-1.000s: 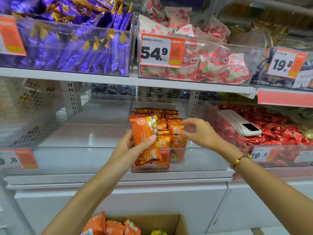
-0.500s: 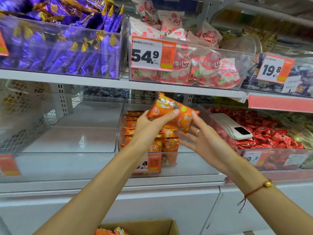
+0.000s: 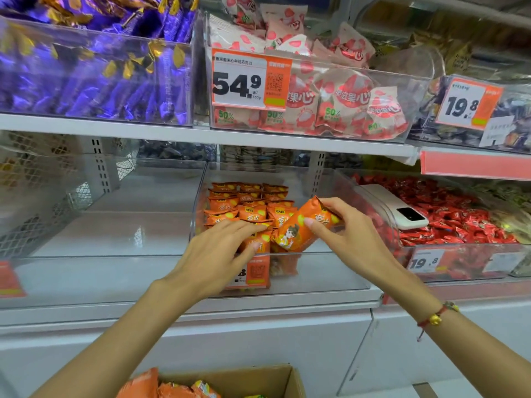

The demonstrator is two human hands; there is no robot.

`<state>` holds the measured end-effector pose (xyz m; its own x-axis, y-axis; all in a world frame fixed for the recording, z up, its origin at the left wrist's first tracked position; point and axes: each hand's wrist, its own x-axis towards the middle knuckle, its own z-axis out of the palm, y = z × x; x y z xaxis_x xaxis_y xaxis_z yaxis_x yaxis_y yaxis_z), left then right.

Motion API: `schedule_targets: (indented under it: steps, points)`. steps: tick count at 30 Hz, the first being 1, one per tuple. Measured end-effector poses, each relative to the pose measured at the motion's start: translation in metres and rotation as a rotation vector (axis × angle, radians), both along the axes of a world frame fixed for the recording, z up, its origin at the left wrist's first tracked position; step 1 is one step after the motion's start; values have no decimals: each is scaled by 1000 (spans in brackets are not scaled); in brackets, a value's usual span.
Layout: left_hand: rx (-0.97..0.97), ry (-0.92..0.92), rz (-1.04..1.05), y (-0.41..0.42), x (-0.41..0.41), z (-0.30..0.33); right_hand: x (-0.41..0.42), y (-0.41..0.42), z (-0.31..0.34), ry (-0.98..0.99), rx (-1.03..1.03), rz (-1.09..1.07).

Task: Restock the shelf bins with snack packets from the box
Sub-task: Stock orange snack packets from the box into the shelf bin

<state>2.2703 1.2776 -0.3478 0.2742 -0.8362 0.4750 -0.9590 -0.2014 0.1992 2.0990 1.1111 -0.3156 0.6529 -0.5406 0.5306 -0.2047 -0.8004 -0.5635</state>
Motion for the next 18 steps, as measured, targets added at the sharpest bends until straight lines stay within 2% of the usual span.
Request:
schedule_targets:
  steps: [5, 8, 12, 15, 18]
  points:
    - [12, -5, 9, -1, 0, 1, 13, 5, 6, 249, -262, -57]
    - [4, -21, 16, -2, 1, -1, 16, 7, -8, 369, -228, -12]
    - [-41, -68, -7, -2, 4, -7, 18, 13, -26, 367, -137, 66]
    - [-60, -94, -35, 0, 5, -9, 21, 19, -28, 471, -208, 38]
    - [-196, -194, -3, 7, 6, -9, 21, 19, -28, 555, -202, 87]
